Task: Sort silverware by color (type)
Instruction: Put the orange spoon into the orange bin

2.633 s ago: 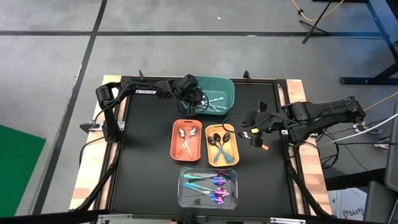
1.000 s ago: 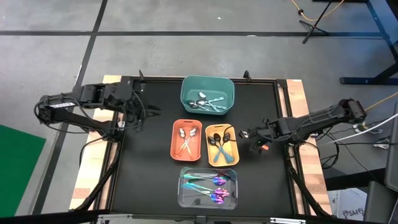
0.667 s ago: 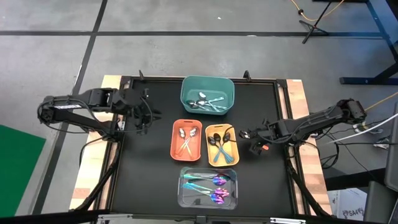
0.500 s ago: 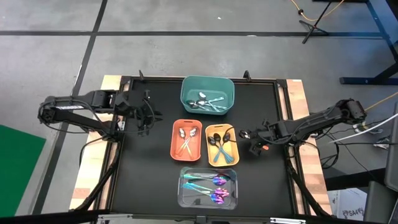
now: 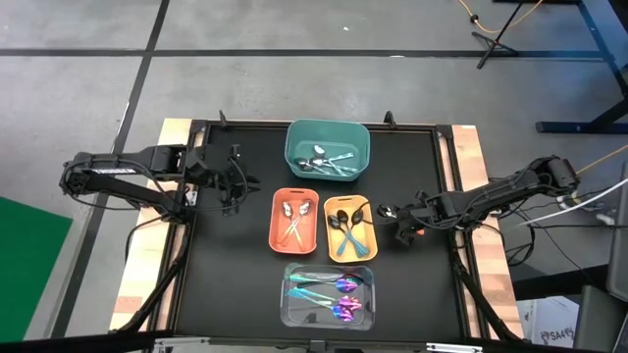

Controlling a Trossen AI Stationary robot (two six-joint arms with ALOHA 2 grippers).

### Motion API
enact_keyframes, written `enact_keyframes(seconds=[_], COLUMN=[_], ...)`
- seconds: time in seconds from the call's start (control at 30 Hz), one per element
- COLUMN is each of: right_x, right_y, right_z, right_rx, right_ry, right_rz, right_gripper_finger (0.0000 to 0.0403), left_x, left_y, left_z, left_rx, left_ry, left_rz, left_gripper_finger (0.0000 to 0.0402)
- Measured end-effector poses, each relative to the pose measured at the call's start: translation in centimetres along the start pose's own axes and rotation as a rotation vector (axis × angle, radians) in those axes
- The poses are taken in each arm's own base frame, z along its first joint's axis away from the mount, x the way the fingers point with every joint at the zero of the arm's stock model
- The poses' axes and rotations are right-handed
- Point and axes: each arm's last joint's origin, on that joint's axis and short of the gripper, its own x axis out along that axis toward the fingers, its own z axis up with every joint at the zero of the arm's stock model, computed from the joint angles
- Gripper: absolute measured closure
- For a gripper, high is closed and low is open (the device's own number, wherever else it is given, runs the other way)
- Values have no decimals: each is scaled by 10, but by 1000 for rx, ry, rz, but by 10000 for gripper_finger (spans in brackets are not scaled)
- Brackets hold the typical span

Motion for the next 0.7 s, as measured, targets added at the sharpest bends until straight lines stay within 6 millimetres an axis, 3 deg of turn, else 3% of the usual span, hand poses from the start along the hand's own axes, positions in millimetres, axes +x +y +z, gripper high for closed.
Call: enact_keyframes(seconds=[0.43, 0.7], right_x=[1, 2], right_y=[-1, 0], right_z=[-1, -2], right_rx=[44, 44], right_ry=[6, 10], right_rz=[3, 8], right_gripper_finger=[346, 397], left_x=[0, 0], left_y=[0, 0], left_z=[0, 0], left_rx=[0, -4], left_ry=[-1, -1], left_rz=[0, 0], left_gripper_finger=[314, 314])
